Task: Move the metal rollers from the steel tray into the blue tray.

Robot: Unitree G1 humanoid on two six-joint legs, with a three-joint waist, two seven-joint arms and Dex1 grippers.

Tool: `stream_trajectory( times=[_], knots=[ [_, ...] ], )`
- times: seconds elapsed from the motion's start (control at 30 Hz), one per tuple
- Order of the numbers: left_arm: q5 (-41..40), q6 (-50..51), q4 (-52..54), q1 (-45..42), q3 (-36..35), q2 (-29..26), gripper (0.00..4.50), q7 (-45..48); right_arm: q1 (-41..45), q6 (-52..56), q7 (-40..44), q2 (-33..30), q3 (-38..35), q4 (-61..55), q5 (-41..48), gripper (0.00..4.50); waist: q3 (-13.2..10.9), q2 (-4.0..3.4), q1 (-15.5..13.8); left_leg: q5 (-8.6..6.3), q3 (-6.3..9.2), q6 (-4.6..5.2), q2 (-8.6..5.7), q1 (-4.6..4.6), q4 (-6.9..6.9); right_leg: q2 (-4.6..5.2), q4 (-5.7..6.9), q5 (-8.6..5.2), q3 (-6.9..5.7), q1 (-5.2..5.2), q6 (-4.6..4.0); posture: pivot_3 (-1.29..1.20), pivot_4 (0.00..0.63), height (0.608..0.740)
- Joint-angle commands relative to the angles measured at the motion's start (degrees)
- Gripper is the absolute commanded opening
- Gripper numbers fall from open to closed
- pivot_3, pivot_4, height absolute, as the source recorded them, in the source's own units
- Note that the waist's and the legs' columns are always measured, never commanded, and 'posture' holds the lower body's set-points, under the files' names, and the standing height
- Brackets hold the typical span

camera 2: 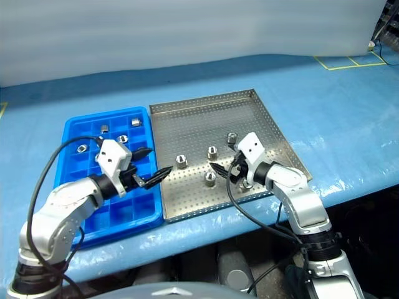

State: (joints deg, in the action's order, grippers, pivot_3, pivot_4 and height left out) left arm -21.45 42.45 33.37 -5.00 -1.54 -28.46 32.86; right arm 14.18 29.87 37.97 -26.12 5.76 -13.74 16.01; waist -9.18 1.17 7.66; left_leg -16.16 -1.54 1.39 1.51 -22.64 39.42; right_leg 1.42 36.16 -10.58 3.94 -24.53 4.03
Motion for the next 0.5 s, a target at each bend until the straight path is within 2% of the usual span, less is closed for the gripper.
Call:
stream_trajectory(
  times=[0.03, 0.27, 0.5],
  knots=[
    [1.6, 1.1, -0.7, -4.3, 2.9, -2.3, 4.47, 0.0, 0.2, -1.9, -0.5, 0.5, -1.1, -1.1, 0.2, 4.5, 0.0, 0.0, 0.0, 0.0, 0.01, 0.0, -0.01, 0.0, 0.0, 0.0, 0.0, 0.0, -0.01, 0.0, 0.0, -0.18, 0.15, 0.74],
    [11.0, 2.3, -10.9, -21.0, 17.7, -10.8, 4.47, 5.8, 0.0, -3.6, -1.2, 1.9, -0.5, -0.7, -0.1, 4.5, 0.0, 0.0, 0.1, 0.01, 0.01, -0.01, -0.05, -0.01, 0.01, -0.02, 0.06, 0.0, 0.0, -0.01, 0.02, -0.19, 0.15, 0.74],
    [14.4, 1.9, -24.2, -30.8, 25.6, -12.4, 4.47, 14.8, -1.7, -5.4, -2.4, 3.3, 0.1, -1.8, -0.3, 4.5, 0.0, -0.01, 1.0, 0.01, 0.02, -0.01, -0.05, -0.06, -0.07, -0.02, 0.02, -0.01, 0.01, -0.09, 0.02, -0.23, 0.15, 0.74]
  ],
)
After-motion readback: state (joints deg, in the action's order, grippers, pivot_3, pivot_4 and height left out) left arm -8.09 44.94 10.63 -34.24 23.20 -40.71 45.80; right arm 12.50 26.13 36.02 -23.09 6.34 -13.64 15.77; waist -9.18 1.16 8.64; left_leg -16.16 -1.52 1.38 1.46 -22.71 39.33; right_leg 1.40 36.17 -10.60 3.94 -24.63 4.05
